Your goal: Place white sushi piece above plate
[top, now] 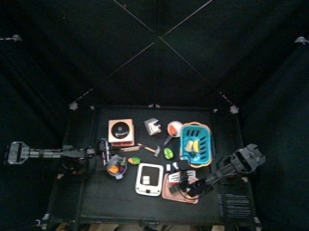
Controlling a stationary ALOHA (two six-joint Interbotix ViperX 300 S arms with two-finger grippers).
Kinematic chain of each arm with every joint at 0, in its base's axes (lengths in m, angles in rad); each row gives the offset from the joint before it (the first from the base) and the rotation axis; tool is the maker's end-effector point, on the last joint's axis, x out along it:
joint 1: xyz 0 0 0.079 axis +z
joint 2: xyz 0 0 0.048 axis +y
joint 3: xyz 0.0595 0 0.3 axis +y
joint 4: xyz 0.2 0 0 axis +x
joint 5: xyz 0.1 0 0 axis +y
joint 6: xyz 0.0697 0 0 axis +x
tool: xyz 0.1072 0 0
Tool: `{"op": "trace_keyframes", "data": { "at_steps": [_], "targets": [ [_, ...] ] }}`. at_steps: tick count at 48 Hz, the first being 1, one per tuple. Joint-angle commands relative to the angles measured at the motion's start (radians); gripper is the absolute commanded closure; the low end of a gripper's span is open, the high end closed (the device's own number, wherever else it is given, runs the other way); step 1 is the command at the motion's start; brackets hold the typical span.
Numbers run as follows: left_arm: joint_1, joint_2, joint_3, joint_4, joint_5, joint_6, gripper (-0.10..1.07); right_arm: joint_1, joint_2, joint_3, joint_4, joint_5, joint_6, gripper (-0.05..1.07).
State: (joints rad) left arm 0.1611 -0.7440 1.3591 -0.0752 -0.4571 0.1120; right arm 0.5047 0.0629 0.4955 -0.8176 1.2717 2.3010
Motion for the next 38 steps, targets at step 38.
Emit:
{"op": "trace_keyframes", "data": {
  "at_steps": [38],
  "targets": [
    [0.000, 0.002, -0.012, -0.002, 0.003, 0.000, 0.64, -0.097, 0.115, 0.002, 0.032, -0.103, 0.002, 0.33]
  ]
}}
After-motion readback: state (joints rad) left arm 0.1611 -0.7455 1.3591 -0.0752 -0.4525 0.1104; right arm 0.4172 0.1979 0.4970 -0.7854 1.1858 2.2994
